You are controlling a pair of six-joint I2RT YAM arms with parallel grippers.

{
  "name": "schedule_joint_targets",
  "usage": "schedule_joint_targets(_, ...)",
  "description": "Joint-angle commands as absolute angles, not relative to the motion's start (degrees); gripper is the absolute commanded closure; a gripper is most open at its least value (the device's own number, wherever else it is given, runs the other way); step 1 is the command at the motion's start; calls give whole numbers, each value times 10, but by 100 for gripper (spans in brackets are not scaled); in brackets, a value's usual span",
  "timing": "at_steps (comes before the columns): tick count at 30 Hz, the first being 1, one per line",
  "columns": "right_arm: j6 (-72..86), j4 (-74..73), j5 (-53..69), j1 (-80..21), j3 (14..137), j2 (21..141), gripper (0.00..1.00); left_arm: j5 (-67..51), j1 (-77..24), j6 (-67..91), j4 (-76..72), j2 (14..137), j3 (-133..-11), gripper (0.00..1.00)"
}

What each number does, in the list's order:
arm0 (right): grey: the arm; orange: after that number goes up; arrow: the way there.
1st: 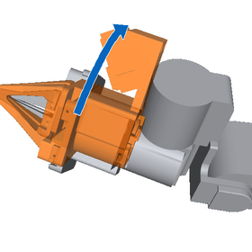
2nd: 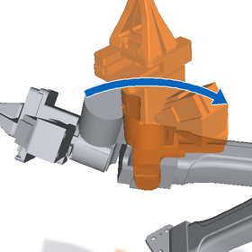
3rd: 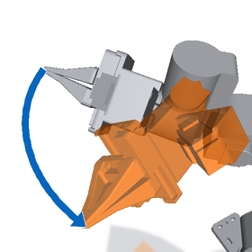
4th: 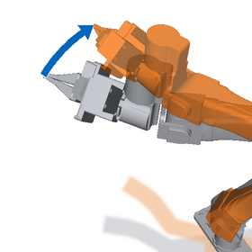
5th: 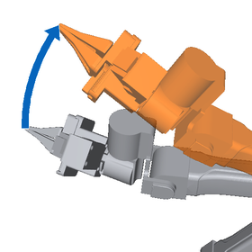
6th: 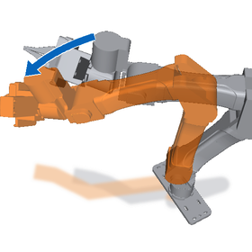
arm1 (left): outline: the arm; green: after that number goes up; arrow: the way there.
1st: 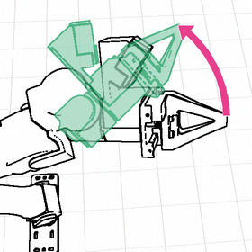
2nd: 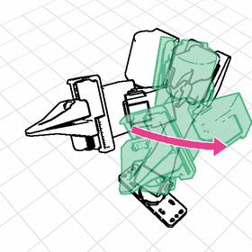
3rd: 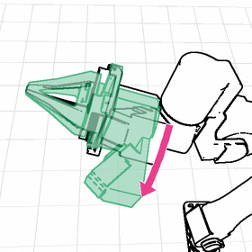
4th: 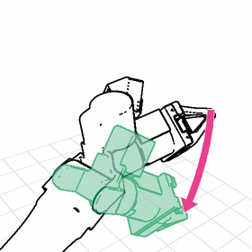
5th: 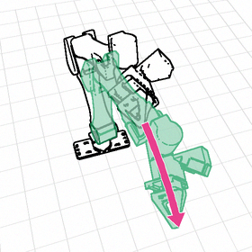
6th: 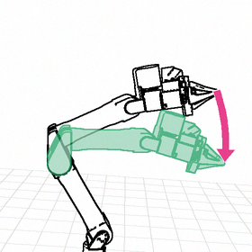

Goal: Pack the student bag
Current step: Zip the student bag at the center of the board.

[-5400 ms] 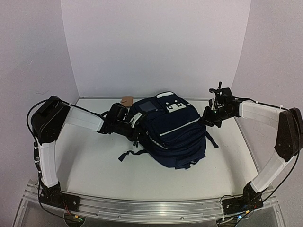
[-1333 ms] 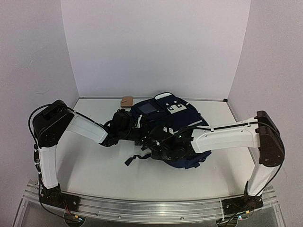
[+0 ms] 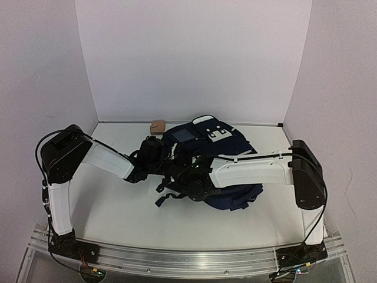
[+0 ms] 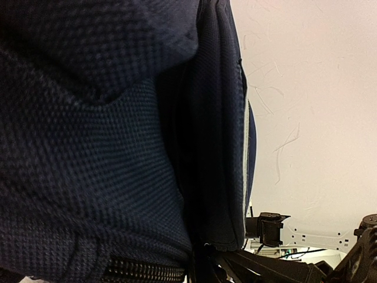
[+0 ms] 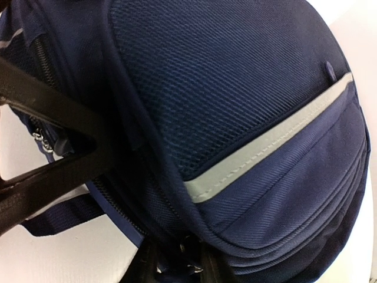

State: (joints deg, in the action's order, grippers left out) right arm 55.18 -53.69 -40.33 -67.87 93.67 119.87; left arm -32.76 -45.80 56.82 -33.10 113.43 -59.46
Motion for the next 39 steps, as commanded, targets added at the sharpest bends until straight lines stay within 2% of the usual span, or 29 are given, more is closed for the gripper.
schedule_joint_targets(1,555,-530,-419,-666,947,1204,88,-358,-465,552,-404,1085,-603,100)
schedule_joint_targets(3,559,-530,-417,-666,943,1195,97,-353,-463,557,-402,1086,-601,100)
schedule_joint_targets(5,564,-530,-414,-666,936,1185,100,-348,-457,564,-400,1087,-597,100)
schedule_joint_targets(25,627,-483,-276,-671,783,1020,100,-322,-393,576,-347,1086,-588,100)
schedule_joint_targets(39,665,-472,-288,-665,697,934,100,-310,-349,554,-315,1020,-507,100)
